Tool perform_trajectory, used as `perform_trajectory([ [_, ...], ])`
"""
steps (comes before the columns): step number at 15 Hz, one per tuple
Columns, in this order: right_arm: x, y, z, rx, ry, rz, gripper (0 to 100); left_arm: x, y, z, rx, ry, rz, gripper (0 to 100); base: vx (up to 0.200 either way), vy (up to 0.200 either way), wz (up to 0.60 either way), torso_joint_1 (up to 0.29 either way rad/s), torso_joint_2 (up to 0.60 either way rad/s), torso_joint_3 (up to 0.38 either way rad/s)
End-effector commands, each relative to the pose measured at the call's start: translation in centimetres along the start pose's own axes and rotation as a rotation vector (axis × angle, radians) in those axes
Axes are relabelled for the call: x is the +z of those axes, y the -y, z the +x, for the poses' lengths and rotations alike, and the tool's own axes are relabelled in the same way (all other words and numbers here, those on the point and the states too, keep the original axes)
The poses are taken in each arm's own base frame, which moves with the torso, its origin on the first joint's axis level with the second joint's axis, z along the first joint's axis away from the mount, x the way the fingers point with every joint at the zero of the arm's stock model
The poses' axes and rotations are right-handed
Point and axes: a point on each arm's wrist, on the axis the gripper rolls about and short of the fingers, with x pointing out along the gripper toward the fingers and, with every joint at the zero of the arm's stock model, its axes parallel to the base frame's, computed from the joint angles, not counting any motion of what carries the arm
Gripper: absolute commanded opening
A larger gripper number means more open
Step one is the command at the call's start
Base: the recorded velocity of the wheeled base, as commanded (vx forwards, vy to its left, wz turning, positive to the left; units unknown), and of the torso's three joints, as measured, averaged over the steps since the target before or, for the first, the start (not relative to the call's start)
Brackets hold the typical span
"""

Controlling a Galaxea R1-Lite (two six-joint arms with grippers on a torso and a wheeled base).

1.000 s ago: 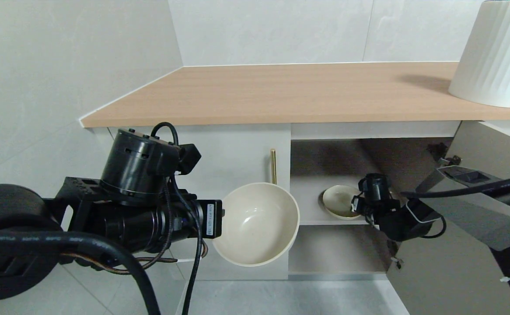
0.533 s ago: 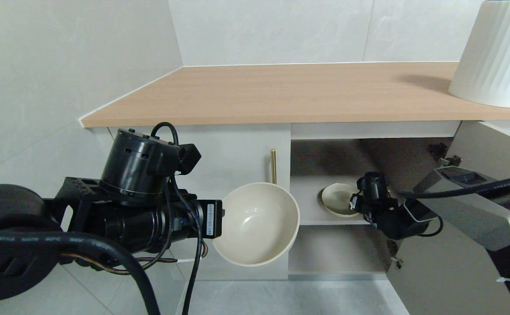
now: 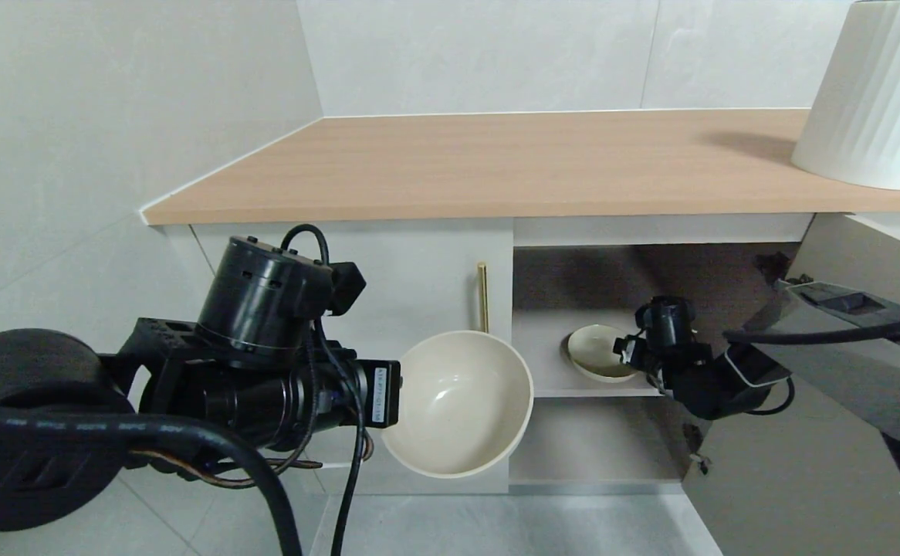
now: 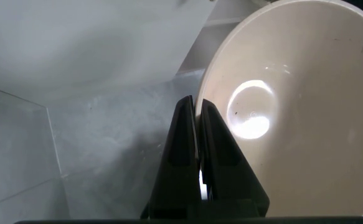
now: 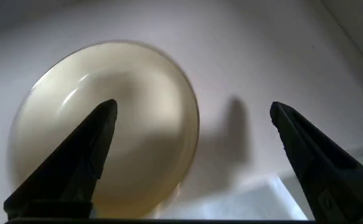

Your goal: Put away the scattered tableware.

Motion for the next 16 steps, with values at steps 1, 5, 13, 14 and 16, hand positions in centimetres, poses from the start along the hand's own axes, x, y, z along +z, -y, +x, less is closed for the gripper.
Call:
perform_trajectory([
  [1,3.4,-0.9,-6.8,0.113,0.003,-0.008,100,-0.8,0.1,2.1,0.032,-0.056,0.029,0,0.000,0.000,0.00,0.000,0.00,0.000],
  [5,6.3,-2.2,-17.7,0.361,-0.201,-0.120,100,-2.7,0.9,5.8,0.153,-0.121,0.083,0,0.000,0.000,0.00,0.000,0.00,0.000],
  [13,2.0,-4.7,-27.1,0.650,-0.439,-0.334,100,-4.0,2.6,7.1,0.144,-0.132,0.121,0,0.000,0.000,0.00,0.000,0.00,0.000],
  [14,1.4,-5.0,-26.9,0.649,-0.456,-0.346,100,-4.0,2.8,6.9,0.139,-0.128,0.125,0,0.000,0.000,0.00,0.000,0.00,0.000],
  [16,0.1,-5.5,-26.3,0.634,-0.490,-0.368,100,-4.0,3.1,6.7,0.133,-0.118,0.128,0,0.000,0.000,0.00,0.000,0.00,0.000],
])
